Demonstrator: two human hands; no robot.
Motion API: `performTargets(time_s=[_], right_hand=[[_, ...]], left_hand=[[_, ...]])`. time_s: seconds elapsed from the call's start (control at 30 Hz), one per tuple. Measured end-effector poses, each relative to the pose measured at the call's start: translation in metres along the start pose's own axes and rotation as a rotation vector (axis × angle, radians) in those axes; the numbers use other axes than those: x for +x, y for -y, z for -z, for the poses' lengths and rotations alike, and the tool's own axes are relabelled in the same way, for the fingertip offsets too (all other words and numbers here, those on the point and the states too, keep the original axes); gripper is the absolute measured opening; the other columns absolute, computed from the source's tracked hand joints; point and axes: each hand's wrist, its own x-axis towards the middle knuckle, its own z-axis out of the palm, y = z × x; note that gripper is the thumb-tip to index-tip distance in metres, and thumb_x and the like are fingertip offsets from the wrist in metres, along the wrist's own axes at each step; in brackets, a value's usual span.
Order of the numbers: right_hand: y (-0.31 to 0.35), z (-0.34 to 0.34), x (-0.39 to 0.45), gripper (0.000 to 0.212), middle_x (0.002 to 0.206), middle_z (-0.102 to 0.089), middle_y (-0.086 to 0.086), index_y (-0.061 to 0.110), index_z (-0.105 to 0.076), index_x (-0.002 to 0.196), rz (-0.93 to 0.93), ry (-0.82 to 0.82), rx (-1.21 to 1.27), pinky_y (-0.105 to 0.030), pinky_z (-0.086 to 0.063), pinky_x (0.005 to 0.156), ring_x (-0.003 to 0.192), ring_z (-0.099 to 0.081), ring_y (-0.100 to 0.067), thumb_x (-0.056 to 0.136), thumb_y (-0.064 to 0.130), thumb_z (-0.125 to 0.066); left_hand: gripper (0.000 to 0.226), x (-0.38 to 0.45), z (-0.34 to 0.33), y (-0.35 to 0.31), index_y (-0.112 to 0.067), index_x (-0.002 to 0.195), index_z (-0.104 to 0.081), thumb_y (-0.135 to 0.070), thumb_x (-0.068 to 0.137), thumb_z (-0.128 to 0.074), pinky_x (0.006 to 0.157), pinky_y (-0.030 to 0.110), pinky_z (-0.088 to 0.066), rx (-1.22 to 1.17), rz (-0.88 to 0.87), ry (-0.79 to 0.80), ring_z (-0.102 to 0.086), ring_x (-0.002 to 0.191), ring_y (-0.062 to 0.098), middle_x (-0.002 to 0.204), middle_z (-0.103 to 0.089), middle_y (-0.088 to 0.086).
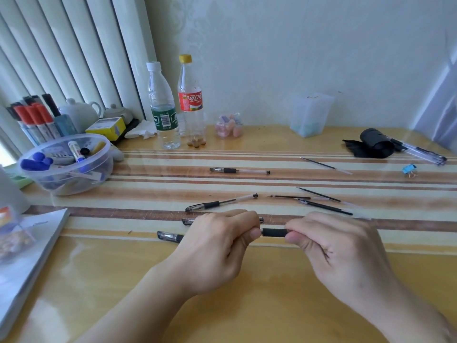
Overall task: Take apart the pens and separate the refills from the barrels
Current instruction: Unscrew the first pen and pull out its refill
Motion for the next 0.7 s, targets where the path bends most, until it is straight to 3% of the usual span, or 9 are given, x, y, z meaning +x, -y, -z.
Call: performTargets(time_s=[0.07, 0.13, 0.23, 0.33, 0.47, 0.57, 0.7], right_hand=[[0.0, -0.002, -0.001, 0.005, 0.07, -0.071, 0.009, 0.013, -0.077, 0.079, 0.024, -0.032, 0.009, -0.028, -0.049, 0.049, 0.059, -0.063, -0.01, 0.08, 0.013, -0.072], [-0.001, -0.002, 0.0, 0.013, 0.068, -0.069, 0.01, 0.016, -0.076, 0.081, 0.007, 0.026, 0.036, -0.026, -0.047, 0.049, 0.057, -0.06, -0.009, 0.087, 0.022, -0.067], [-0.001, -0.002, 0.002, 0.032, 0.057, -0.058, 0.013, 0.028, -0.071, 0.084, -0.238, 0.257, 0.248, -0.014, -0.033, 0.046, 0.048, -0.047, -0.006, 0.094, 0.046, -0.047], [-0.002, -0.001, 0.002, 0.041, 0.052, -0.035, 0.003, 0.028, -0.069, 0.075, -0.396, 0.425, 0.475, -0.02, -0.026, 0.049, 0.048, -0.031, -0.008, 0.089, 0.054, -0.04], [0.0, 0.007, 0.005, 0.045, 0.053, -0.034, 0.005, 0.02, -0.062, 0.067, -0.46, 0.553, 0.561, -0.023, -0.03, 0.052, 0.052, -0.032, -0.011, 0.085, 0.054, -0.037], [0.001, 0.007, 0.003, 0.049, 0.052, -0.037, 0.003, 0.022, -0.058, 0.068, -0.422, 0.531, 0.486, -0.022, -0.029, 0.05, 0.051, -0.034, -0.01, 0.088, 0.058, -0.033], [0.003, 0.002, -0.001, 0.04, 0.048, -0.042, 0.009, 0.03, -0.058, 0.07, -0.257, 0.329, 0.213, -0.02, -0.028, 0.045, 0.044, -0.039, -0.014, 0.091, 0.055, -0.034]], left_hand=[[0.028, 0.0, -0.001, 0.0, -0.019, 0.073, -0.041, -0.032, 0.097, -0.035, 0.051, 0.041, -0.04, -0.025, 0.008, 0.001, -0.042, 0.056, 0.023, 0.061, -0.043, -0.004], [0.027, -0.001, -0.002, 0.002, -0.02, 0.074, -0.041, -0.033, 0.098, -0.035, 0.051, 0.041, -0.04, -0.04, 0.01, 0.0, -0.042, 0.056, 0.023, 0.06, -0.044, -0.004], [0.031, -0.002, -0.001, 0.004, -0.021, 0.078, -0.045, -0.04, 0.099, -0.033, 0.052, 0.037, -0.042, -0.084, 0.021, -0.003, -0.046, 0.057, 0.019, 0.062, -0.048, -0.005], [0.026, -0.001, 0.005, 0.003, -0.021, 0.082, -0.05, -0.036, 0.1, -0.037, 0.057, 0.024, -0.039, -0.147, -0.032, -0.017, -0.045, 0.063, 0.007, 0.07, -0.047, -0.014], [0.024, 0.001, 0.008, 0.0, -0.021, 0.084, -0.049, -0.033, 0.1, -0.036, 0.051, 0.033, -0.042, -0.029, -0.157, 0.001, -0.045, 0.061, 0.013, 0.073, -0.05, -0.009], [0.031, 0.002, 0.003, -0.002, -0.018, 0.078, -0.045, -0.034, 0.101, -0.031, 0.049, 0.035, -0.039, 0.027, -0.151, -0.006, -0.039, 0.056, 0.014, 0.068, -0.045, -0.008], [0.035, 0.001, -0.004, -0.001, -0.013, 0.072, -0.041, -0.033, 0.1, -0.034, 0.051, 0.035, -0.039, -0.066, -0.037, -0.033, -0.042, 0.054, 0.018, 0.062, -0.043, -0.004]])
